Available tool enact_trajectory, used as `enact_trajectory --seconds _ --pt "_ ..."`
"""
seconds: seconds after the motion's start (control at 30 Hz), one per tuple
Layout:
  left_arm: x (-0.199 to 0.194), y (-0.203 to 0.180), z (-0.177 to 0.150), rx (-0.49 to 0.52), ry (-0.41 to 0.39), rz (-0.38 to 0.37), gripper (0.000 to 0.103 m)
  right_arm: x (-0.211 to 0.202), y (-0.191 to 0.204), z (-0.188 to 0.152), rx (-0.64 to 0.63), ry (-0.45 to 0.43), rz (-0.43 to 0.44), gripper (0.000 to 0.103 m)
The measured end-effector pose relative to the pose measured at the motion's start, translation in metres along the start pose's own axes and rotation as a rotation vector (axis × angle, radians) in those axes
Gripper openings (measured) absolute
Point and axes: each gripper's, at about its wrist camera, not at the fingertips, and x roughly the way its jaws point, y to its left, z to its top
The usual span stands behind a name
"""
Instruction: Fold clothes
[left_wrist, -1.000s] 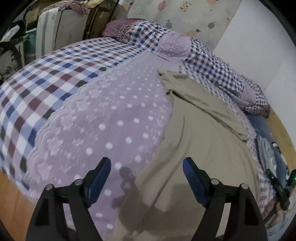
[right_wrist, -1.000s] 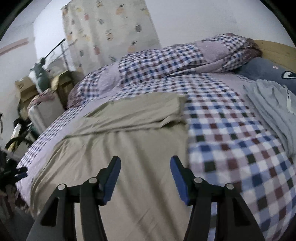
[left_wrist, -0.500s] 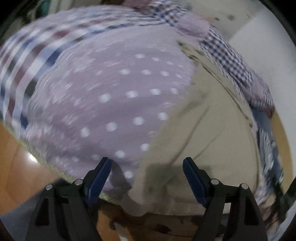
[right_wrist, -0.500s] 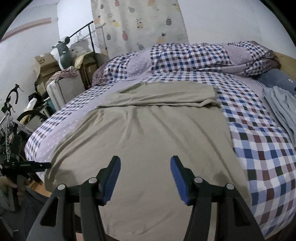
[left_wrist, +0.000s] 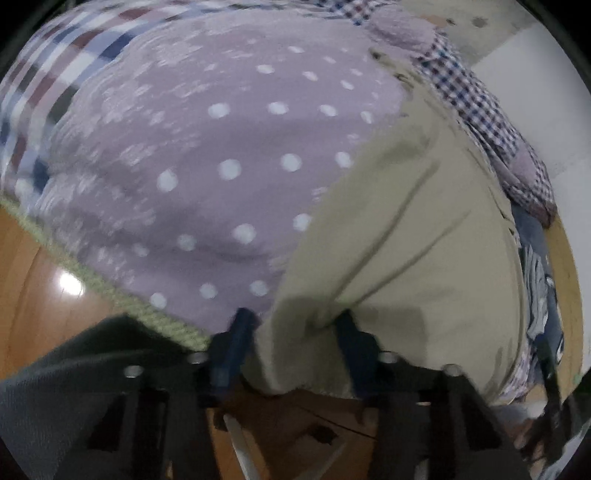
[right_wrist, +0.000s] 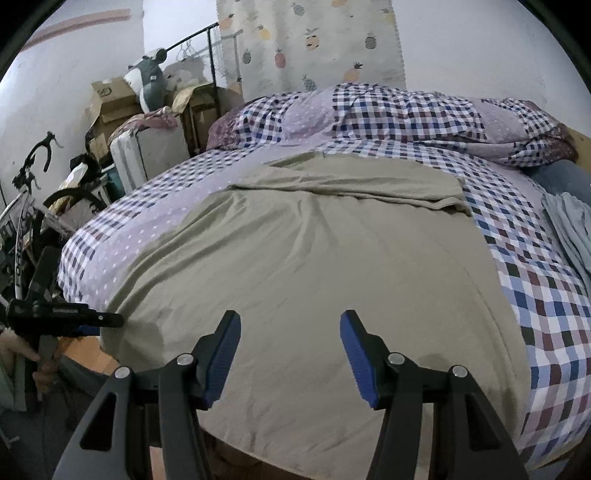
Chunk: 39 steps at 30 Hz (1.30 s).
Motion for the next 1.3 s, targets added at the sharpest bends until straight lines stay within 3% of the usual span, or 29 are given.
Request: enact_trajectory --seconds 0.1,0.27,0.43,0.57,0.8,0.9,1.07,1.13,1.2,1.3 --pt "-0.009 0.008 -0.005 -0.065 0.007 -0.046 0.02 -0.001 0.014 -0.003 -0.054 0.002 0.008 0.06" --pt "-0.033 0.006 -0.017 -0.095 -0.038 -0.163 0.008 -0.002 0.052 -0.011 -0.219 -0.005 0.032 0.06" --pt "-0.056 0.011 -0.021 -0.12 -0.109 -0.272 0.004 0.005 0.1 -0.026 -0.4 -0.01 0.076 0.06" --pt "-0.067 0.025 -0.013 -0.194 -0.163 -0.423 0.003 0.01 0.136 -0.04 -0.516 -0.024 0.11 0.06" --pt "-0.07 0.034 -0.008 -0.236 -0.181 -0.511 0.001 0.016 0.193 -0.058 -0.659 -0.103 0.155 0.06" --pt "-0.062 0.022 -0.005 -0.214 -0.173 -0.481 0.001 0.024 0.219 -0.069 -0.745 -0.131 0.16 0.06" --pt "-0.049 0.01 -0.002 -0.175 -0.146 -0.194 0.006 0.035 0.228 -0.077 -0.789 -0.124 0.181 0.06" --pt "-0.045 0.008 -0.007 -0.153 -0.131 -0.145 0.021 0.038 0.225 -0.077 -0.784 -0.123 0.183 0.06" --pt "-0.044 0.001 -0.008 -0.116 -0.144 -0.112 0.048 0.042 0.214 -0.071 -0.729 -0.1 0.181 0.06" --pt "-0.044 -0.011 -0.007 -0.057 -0.198 -0.051 0.065 0.049 0.198 -0.062 -0.645 -0.066 0.179 0.06"
